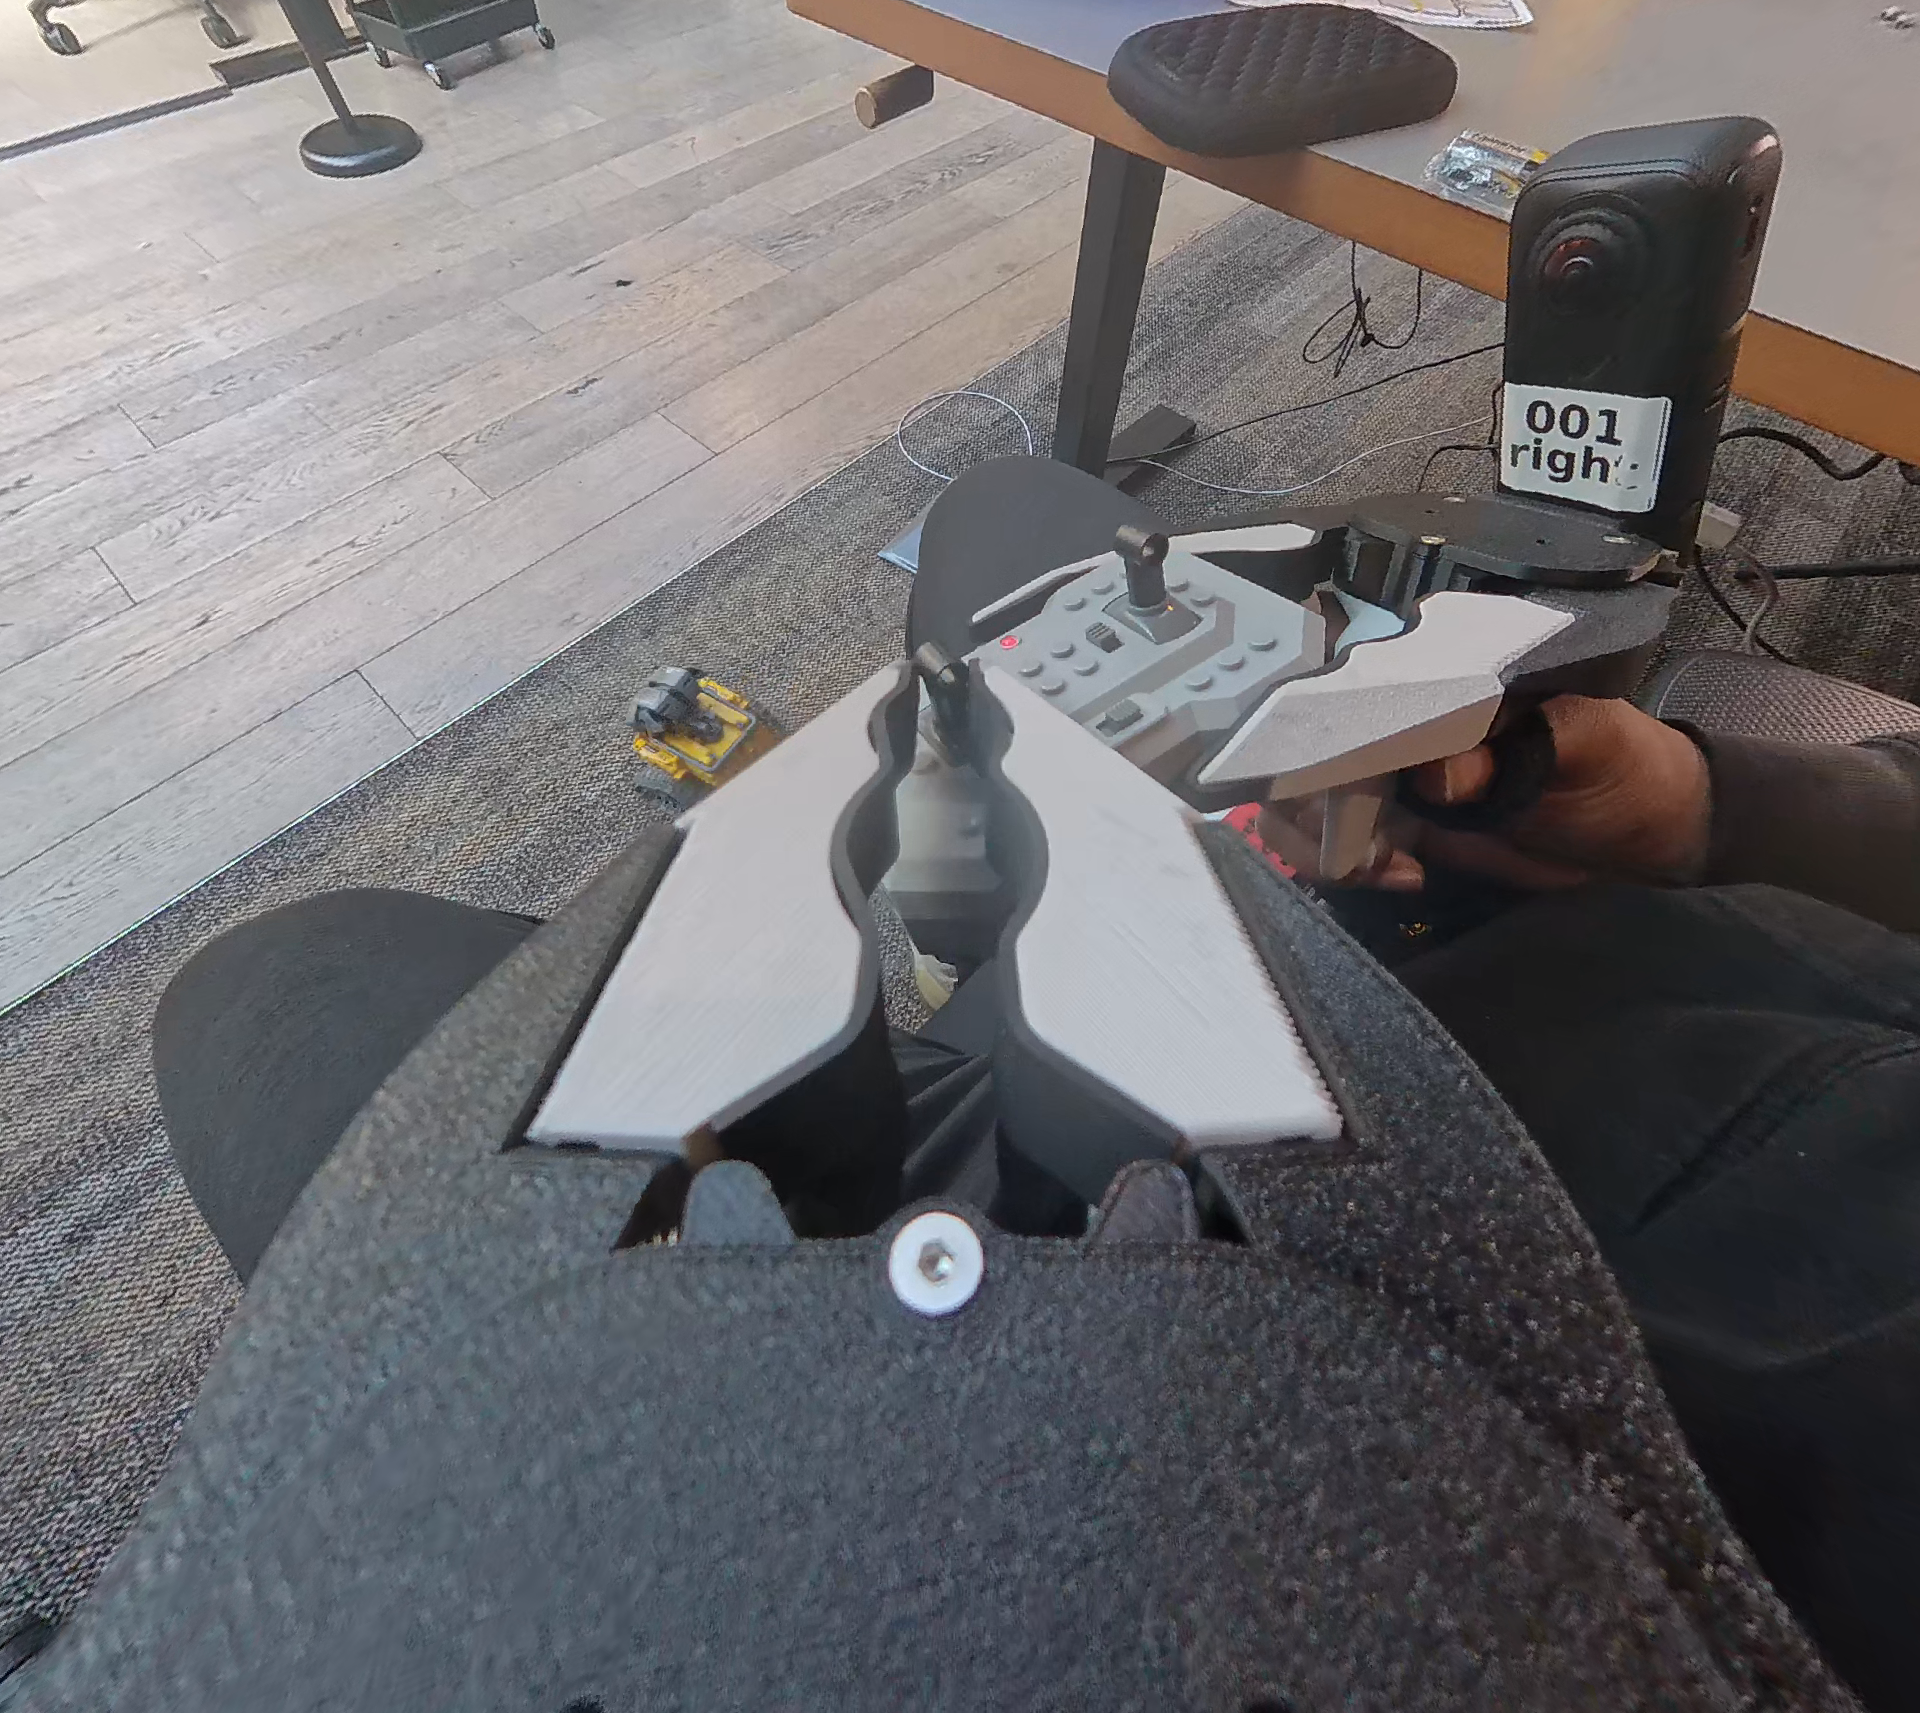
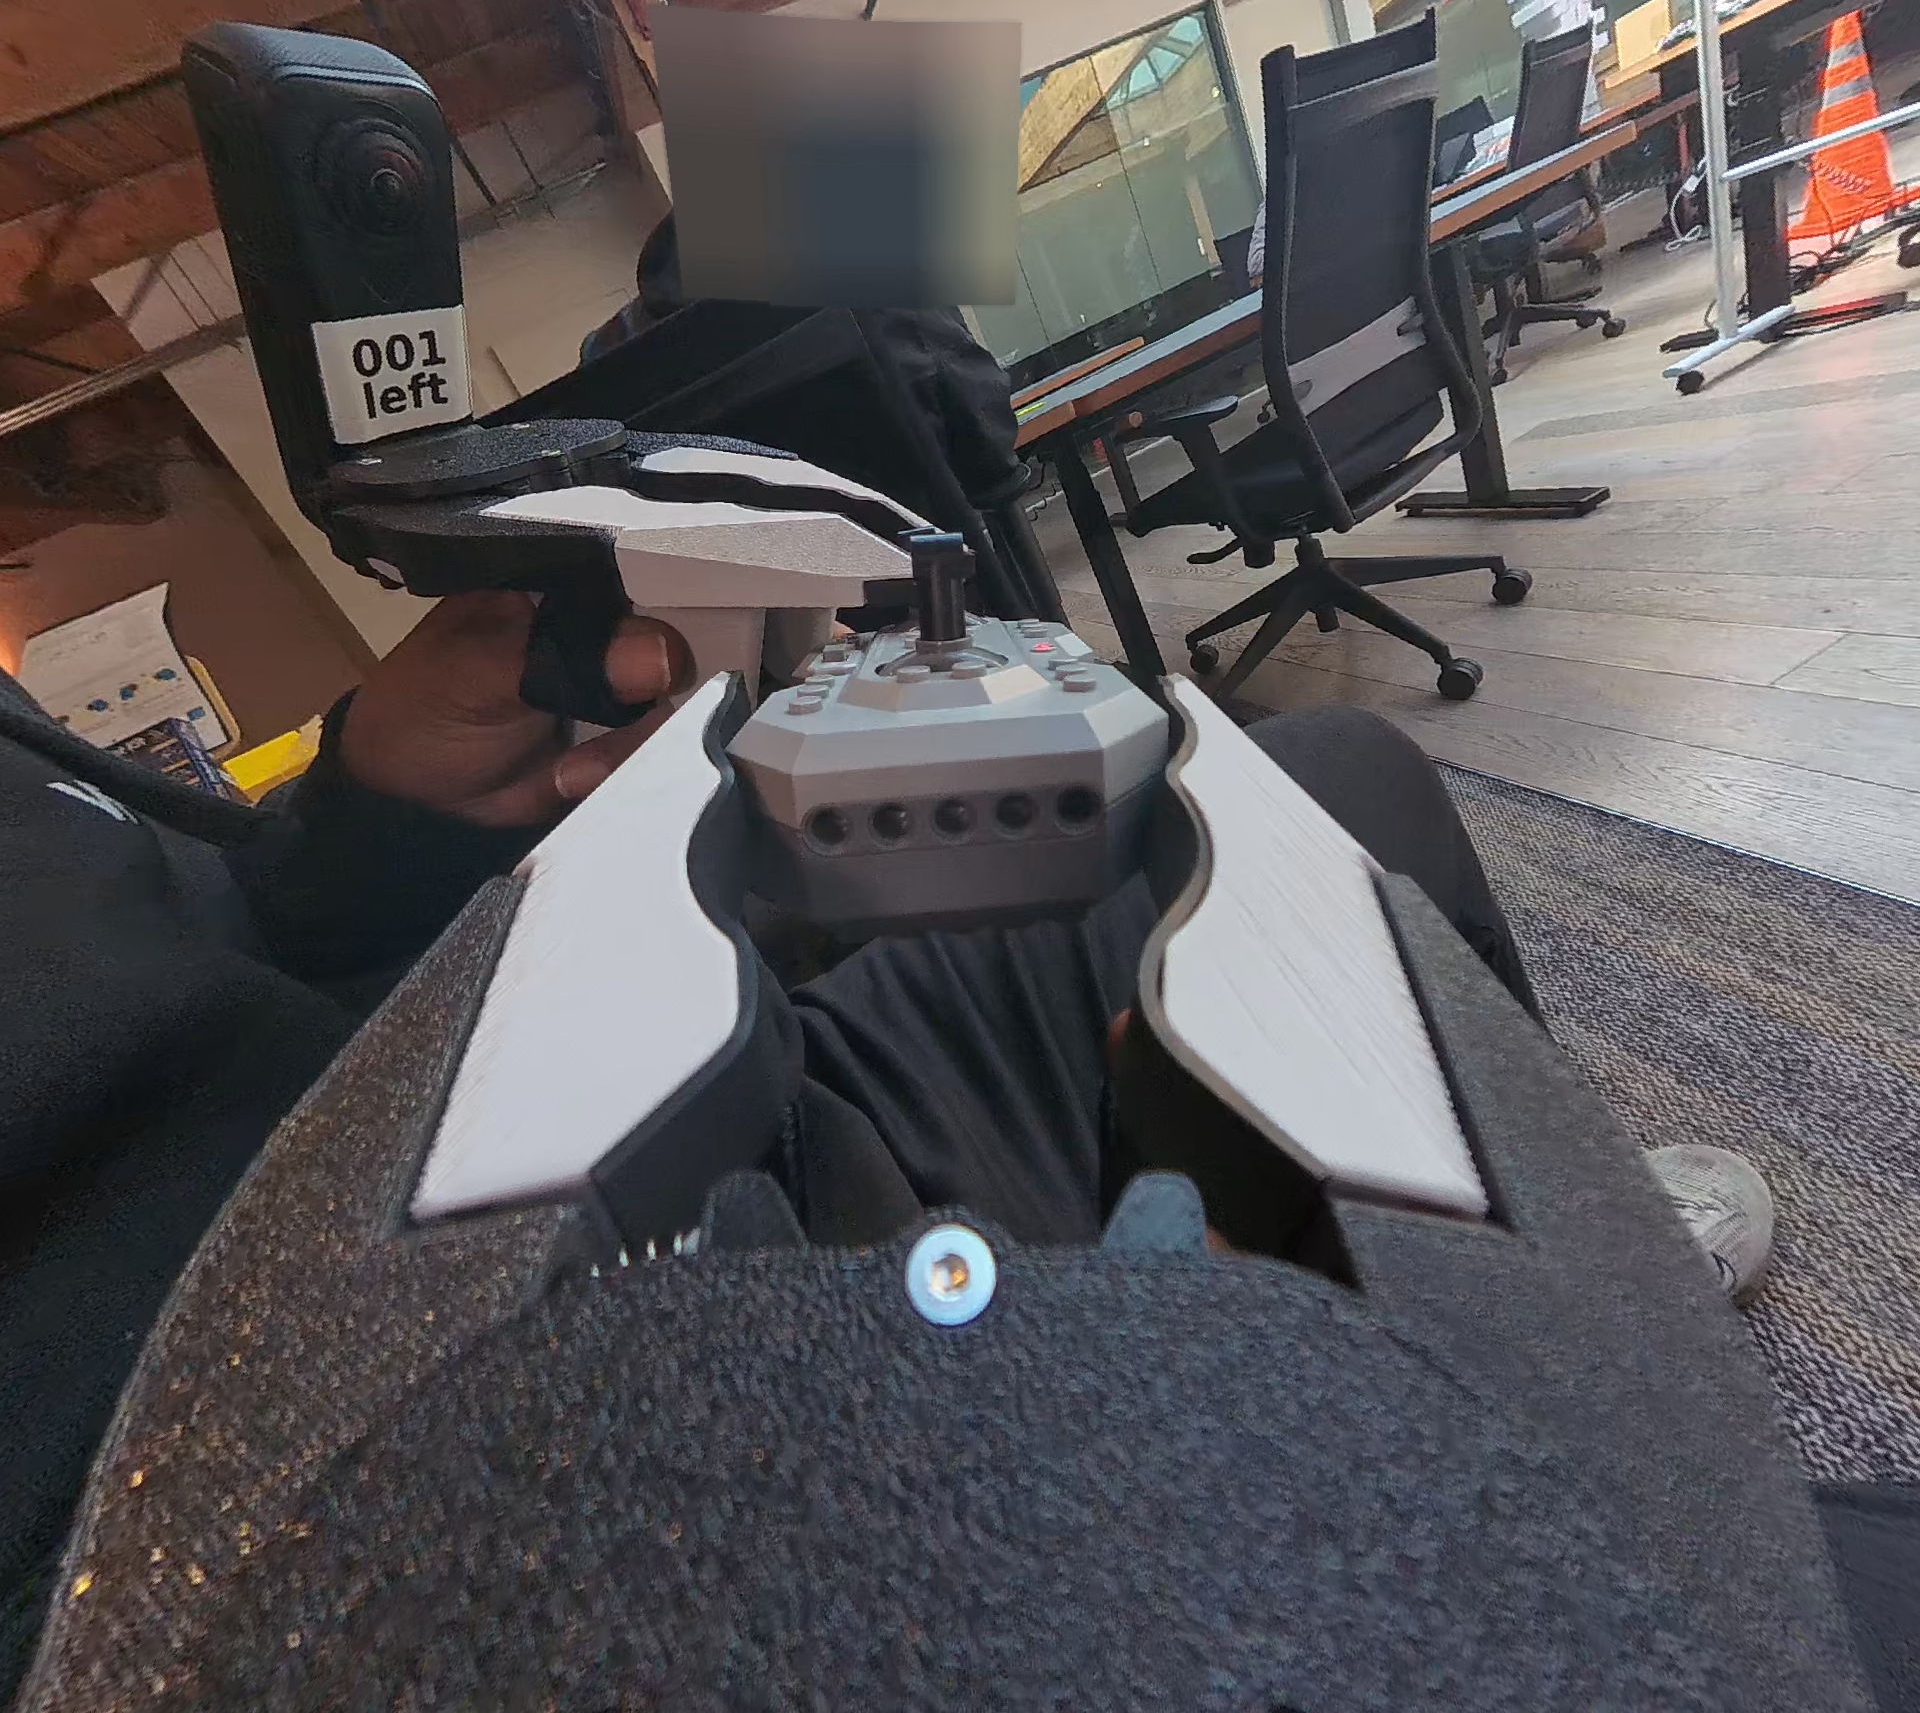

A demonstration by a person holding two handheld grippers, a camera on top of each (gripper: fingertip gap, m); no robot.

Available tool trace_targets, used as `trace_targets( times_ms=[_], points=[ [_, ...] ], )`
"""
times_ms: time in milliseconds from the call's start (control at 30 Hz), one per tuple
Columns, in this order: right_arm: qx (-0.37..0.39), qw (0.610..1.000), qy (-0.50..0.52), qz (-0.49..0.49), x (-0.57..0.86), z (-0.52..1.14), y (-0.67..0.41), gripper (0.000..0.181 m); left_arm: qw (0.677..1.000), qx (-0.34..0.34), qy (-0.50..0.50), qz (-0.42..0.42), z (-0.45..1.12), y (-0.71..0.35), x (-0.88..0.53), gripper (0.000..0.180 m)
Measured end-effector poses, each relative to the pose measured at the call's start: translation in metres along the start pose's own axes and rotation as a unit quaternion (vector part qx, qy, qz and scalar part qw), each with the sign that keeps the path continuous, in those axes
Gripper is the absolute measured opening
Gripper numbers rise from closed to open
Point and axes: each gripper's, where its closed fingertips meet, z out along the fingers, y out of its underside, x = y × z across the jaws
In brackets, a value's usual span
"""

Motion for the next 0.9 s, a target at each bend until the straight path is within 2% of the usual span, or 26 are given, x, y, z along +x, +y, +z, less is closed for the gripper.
trace_targets(
  times_ms=[900],
  points=[
    [-0.011,1.0,-0.003,-0.004,-0.0008,0.0006,0.0028,0.075,1.0,0.014,-0.008,0.008,-0.0025,-0.0046,-0.0008,0.009]
  ],
)
